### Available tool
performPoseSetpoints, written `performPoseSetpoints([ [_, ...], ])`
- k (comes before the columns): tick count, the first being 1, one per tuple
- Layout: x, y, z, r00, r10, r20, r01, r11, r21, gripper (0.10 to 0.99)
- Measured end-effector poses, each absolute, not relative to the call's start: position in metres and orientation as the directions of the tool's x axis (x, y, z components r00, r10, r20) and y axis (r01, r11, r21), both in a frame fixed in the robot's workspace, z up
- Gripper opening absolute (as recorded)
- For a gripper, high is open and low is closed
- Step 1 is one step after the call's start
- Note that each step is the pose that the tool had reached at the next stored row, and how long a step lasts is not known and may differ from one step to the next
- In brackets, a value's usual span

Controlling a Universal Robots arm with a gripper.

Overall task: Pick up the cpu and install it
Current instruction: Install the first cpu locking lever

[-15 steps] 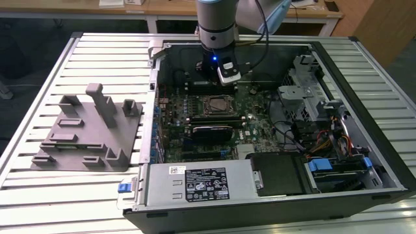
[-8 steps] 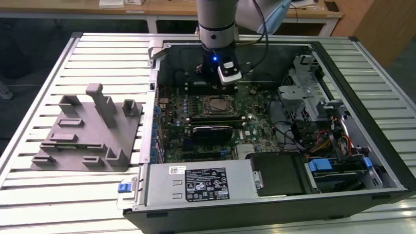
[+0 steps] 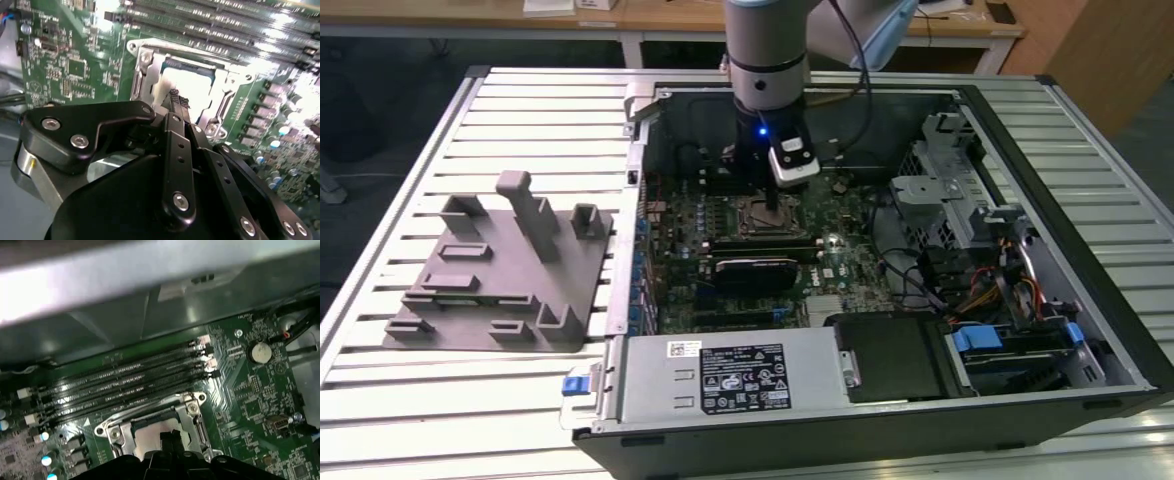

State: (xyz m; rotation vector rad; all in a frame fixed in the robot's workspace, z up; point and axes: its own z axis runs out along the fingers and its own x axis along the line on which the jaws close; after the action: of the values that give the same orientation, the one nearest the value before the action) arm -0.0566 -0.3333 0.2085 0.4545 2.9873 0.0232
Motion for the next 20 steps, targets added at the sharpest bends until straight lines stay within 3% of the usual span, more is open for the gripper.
performPoseSetpoints([
  [12,-0.057,-0.337,0.209,-0.95,0.297,-0.098,0.296,0.955,0.022,0.106],
  [20,-0.057,-0.337,0.226,-0.95,0.297,-0.099,0.296,0.955,0.022,0.106],
])
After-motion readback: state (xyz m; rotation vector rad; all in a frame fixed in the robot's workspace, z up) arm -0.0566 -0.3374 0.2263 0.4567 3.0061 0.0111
